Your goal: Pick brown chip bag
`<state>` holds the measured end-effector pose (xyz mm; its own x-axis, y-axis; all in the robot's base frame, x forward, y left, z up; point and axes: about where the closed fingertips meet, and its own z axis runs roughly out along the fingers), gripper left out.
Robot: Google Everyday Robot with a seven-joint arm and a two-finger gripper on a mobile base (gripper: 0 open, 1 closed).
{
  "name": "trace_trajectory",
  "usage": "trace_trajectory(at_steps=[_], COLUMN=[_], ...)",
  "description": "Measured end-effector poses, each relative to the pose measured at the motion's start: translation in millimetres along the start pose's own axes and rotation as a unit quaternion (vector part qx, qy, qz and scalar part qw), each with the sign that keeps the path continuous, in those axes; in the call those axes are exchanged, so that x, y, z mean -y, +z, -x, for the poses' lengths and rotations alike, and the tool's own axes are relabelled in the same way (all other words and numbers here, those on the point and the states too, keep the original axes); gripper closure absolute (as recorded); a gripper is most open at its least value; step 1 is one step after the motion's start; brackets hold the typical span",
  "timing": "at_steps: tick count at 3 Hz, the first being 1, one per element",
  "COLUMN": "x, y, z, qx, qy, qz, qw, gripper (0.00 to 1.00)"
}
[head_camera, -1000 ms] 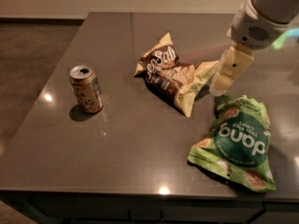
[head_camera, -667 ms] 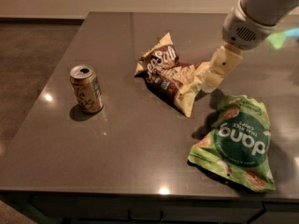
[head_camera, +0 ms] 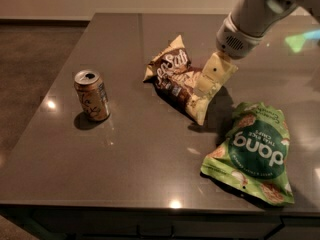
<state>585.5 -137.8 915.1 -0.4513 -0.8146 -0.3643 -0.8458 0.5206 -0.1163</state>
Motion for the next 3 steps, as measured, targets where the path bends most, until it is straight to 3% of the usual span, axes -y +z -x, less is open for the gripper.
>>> trace_trajectory(at_steps=[3], x=[6], y=[61], z=[26], qx=[-0.026], qy=[0.019], qz=[0.041], qw=[0.9986], gripper=[0.02])
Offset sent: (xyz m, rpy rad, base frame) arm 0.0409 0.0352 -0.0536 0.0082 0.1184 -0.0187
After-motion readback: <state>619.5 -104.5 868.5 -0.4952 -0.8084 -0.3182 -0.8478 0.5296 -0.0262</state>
